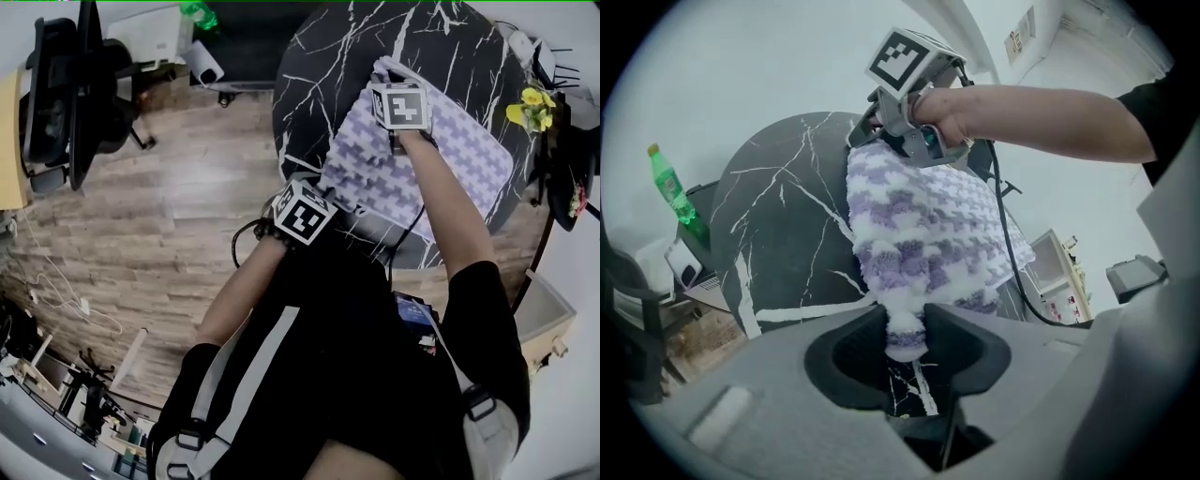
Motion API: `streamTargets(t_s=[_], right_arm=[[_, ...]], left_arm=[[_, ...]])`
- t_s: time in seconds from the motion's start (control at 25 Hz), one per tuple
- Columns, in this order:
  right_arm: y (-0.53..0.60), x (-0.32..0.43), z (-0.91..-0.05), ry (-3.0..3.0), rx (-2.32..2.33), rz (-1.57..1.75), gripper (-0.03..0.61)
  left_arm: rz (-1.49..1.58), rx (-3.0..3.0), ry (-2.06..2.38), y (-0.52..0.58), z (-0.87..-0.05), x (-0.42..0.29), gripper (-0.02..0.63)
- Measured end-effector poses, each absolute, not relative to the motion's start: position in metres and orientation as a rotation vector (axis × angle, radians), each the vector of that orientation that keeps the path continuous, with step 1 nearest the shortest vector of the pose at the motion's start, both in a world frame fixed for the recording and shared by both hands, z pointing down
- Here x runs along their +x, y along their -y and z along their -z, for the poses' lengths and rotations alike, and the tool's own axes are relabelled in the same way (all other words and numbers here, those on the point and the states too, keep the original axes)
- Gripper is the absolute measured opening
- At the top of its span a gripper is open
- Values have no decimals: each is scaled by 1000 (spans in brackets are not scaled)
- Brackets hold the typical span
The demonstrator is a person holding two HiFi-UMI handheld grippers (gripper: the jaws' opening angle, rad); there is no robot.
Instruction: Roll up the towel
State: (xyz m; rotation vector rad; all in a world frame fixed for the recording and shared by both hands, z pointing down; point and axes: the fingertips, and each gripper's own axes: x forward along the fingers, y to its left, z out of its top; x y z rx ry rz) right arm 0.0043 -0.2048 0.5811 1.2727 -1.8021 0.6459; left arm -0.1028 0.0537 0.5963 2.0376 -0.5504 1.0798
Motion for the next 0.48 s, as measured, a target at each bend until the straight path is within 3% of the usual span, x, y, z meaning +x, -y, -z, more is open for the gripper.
streamTargets(t_s=[0.16,0.48], right_arm=[[200,8,-565,1924,1252,-713,72],[183,38,-544,2062,1218,-751,67]], left_arm=[[-1094,2071,587,-54,-583,-97,91],[-1084,2120,607,-73,-559,-58,95]])
